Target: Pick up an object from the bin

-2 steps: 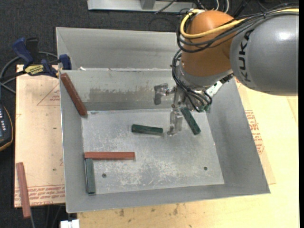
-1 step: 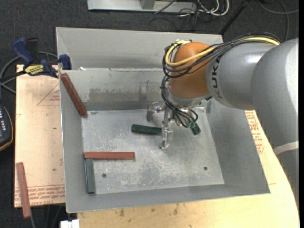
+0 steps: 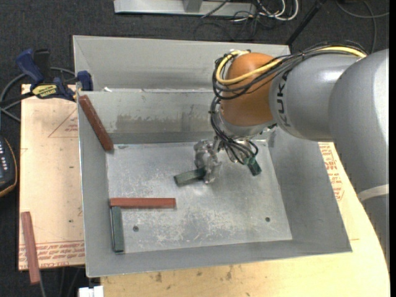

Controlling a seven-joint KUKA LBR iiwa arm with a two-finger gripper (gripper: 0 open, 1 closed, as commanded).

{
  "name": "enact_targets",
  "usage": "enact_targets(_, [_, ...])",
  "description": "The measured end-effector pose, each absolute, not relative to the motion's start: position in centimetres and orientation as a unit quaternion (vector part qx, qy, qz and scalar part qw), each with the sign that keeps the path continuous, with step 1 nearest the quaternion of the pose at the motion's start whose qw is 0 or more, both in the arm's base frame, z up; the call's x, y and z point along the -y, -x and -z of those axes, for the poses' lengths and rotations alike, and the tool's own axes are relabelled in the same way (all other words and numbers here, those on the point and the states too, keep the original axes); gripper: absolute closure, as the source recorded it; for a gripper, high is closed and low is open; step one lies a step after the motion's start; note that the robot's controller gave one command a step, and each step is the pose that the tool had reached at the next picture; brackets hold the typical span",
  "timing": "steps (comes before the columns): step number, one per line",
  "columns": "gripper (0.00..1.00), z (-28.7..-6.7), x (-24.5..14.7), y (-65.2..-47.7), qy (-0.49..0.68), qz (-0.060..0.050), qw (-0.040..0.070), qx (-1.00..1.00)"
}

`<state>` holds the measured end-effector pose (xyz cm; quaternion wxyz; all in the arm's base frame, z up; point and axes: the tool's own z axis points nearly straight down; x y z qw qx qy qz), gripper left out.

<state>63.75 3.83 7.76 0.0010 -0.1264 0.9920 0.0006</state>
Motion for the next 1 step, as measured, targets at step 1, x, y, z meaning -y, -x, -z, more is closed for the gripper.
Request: enact_targets(1, [1.0,-21.41,-4.0,-62.1,0.206,0.0,0.006,-0.979])
